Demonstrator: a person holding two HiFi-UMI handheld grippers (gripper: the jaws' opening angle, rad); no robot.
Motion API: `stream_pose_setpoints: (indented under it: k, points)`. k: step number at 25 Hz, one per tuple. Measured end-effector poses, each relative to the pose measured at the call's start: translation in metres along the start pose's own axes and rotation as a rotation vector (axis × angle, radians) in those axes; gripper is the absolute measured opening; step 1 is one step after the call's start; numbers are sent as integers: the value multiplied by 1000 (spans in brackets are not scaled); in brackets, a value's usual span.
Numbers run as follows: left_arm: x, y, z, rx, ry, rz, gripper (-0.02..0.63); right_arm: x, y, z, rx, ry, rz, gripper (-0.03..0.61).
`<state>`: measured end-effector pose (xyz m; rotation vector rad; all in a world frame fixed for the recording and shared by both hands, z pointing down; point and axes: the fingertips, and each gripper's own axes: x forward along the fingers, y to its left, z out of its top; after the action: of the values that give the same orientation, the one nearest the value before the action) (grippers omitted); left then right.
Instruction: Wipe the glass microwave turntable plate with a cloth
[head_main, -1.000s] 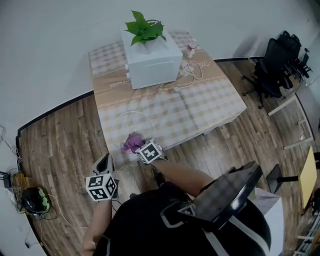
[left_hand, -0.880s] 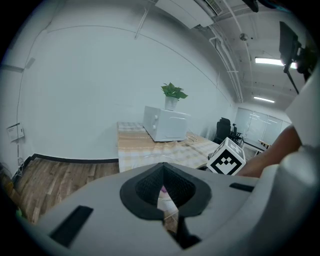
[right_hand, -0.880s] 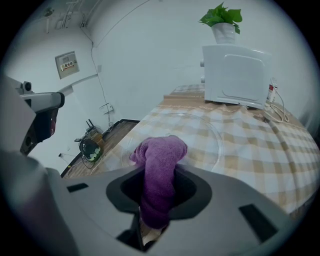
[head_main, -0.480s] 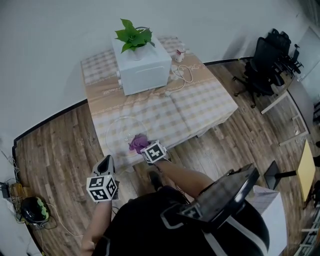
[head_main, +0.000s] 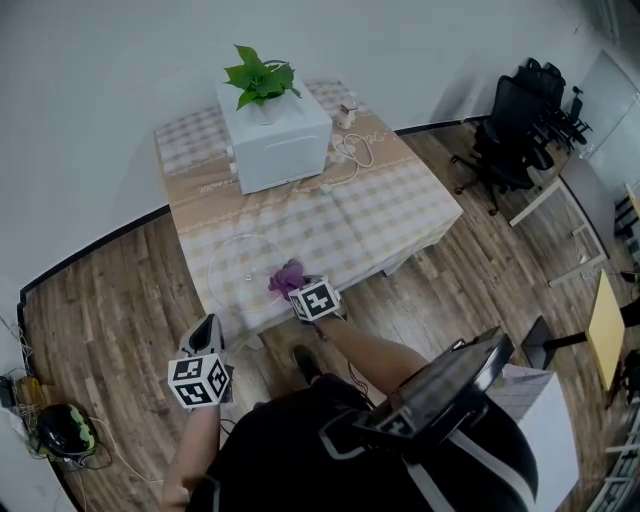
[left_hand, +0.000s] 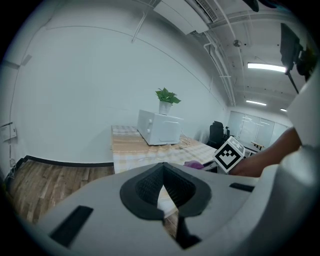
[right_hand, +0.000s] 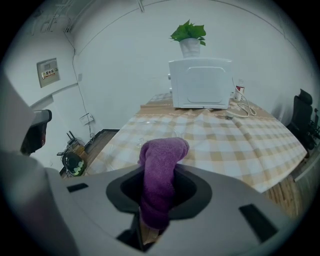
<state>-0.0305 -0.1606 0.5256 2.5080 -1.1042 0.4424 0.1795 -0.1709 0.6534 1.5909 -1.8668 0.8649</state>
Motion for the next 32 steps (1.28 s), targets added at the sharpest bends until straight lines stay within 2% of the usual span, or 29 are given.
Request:
stream_pose_setpoints:
  k: [6, 11, 16, 24, 32]
  points:
    - [-25, 15, 8, 15, -58, 12, 2, -40, 11, 27, 33, -125, -57, 103]
    - [-52, 20, 21, 53, -128, 4, 2, -85, 37, 52, 16, -266, -42, 103]
    - [-65, 26, 30, 42, -171, 16, 2, -120, 57, 69, 7, -358, -68, 101]
    - [-95, 11, 58, 154, -241, 25, 2, -173, 69, 75, -21, -468, -41, 101]
    - [-89, -2, 65, 116, -233, 60, 2, -210, 70, 85, -62, -541, 25, 94]
